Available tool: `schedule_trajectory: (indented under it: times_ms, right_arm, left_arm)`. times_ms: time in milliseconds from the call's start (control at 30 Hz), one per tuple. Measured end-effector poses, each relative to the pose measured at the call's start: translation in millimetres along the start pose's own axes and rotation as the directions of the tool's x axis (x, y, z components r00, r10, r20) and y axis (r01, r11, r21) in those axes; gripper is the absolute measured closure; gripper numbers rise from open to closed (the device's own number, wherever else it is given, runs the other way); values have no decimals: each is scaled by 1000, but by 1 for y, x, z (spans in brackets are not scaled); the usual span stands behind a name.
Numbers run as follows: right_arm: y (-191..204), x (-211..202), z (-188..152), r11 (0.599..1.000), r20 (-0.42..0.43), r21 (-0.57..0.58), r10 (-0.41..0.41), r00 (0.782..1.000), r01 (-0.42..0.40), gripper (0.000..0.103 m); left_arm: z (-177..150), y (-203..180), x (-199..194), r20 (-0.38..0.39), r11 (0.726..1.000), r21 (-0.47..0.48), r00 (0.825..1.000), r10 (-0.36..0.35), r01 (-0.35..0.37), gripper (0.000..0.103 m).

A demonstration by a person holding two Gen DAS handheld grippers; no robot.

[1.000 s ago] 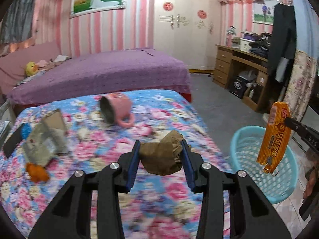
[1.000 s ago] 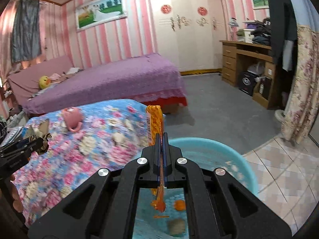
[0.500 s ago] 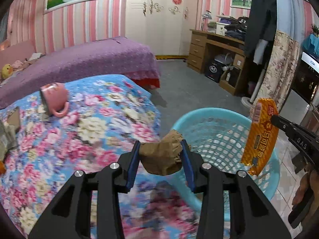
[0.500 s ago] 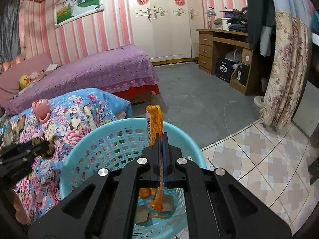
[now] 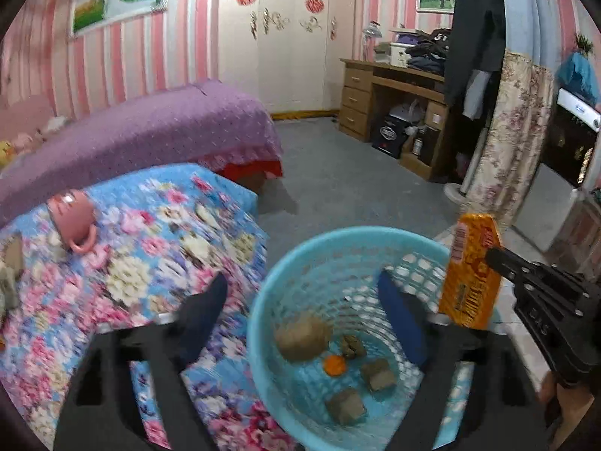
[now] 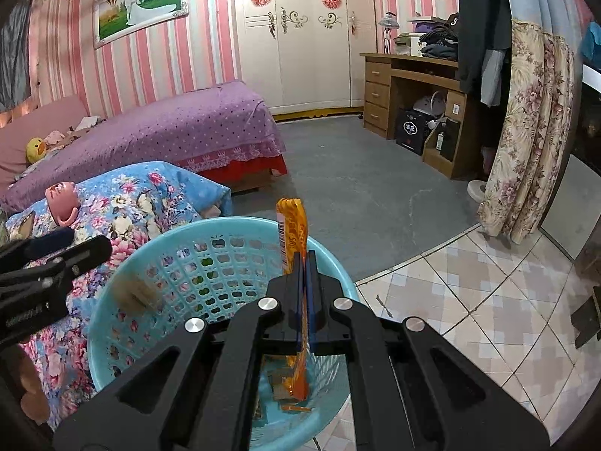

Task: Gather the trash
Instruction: 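Open the left tool over the basket while the right tool releases the wrapper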

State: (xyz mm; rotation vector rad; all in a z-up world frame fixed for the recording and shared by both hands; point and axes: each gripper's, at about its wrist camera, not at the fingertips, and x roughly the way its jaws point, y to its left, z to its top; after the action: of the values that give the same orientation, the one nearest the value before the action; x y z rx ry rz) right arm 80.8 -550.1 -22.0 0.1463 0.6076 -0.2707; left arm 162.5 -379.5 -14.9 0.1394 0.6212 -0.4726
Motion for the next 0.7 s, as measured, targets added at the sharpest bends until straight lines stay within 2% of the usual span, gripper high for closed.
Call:
schedule_trajectory:
  times_ms: [67, 233, 367, 600, 633, 700]
  right_arm:
    - [0, -1, 1, 1000, 4, 0, -3, 1000, 3, 100]
    - [-4, -2, 0, 1000, 14, 11, -13, 1000, 12, 100]
    - [-1, 1, -1, 1000, 6, 5, -14, 1000, 14, 100]
    - [22, 12, 1, 999, -13, -39, -19, 1000, 18, 99]
    - [24, 14, 2, 999, -15, -41, -24, 1000, 23, 95]
    - [27, 14, 3, 999, -11, -38, -36, 999, 36, 75]
  left_arm:
    - [1, 5, 3, -15, 1000, -6, 1000, 13, -13, 20]
    - [-4, 42, 4, -65, 994, -90, 997, 50, -56, 14]
    - [-9, 67, -3, -62, 988, -131, 996, 68, -76, 12]
    - [-13, 82, -17, -29, 986, -125, 994, 106, -109, 10]
    - [-13, 83, -19, -26, 986, -122, 993, 115, -117, 10]
    - [-14, 88, -23, -20, 984, -124, 991, 130, -131, 10]
